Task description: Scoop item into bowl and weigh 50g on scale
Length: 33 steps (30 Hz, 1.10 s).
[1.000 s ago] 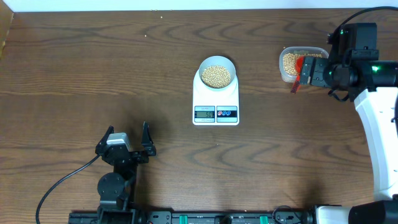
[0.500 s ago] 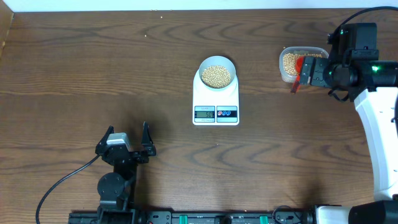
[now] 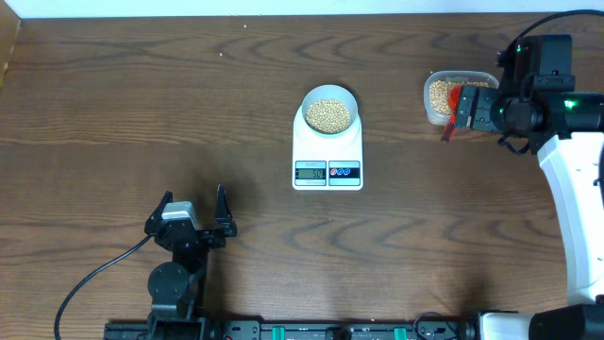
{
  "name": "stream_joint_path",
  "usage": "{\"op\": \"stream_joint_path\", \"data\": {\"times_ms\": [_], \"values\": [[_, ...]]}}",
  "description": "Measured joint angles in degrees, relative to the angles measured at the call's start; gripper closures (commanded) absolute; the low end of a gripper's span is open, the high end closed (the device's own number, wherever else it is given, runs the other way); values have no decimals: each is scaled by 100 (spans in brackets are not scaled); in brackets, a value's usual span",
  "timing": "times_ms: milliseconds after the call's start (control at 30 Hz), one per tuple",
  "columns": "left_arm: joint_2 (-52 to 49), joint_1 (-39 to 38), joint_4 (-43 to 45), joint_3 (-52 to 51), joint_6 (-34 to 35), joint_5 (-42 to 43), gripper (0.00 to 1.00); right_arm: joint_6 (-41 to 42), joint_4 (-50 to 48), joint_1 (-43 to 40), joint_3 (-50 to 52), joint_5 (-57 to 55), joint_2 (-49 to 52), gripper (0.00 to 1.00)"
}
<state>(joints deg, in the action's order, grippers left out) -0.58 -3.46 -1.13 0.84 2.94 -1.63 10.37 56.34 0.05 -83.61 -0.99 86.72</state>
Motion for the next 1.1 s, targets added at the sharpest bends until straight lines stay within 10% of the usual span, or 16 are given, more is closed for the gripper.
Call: {"op": "stream_joint_path", "data": {"times_ms": [500, 1100], "values": [[0, 0, -15, 15, 0, 0, 2, -192, -1381, 0, 772, 26, -271, 1], [0, 0, -46, 37, -7, -2, 3, -365, -7410, 0, 6572, 577, -3816, 1]]}}
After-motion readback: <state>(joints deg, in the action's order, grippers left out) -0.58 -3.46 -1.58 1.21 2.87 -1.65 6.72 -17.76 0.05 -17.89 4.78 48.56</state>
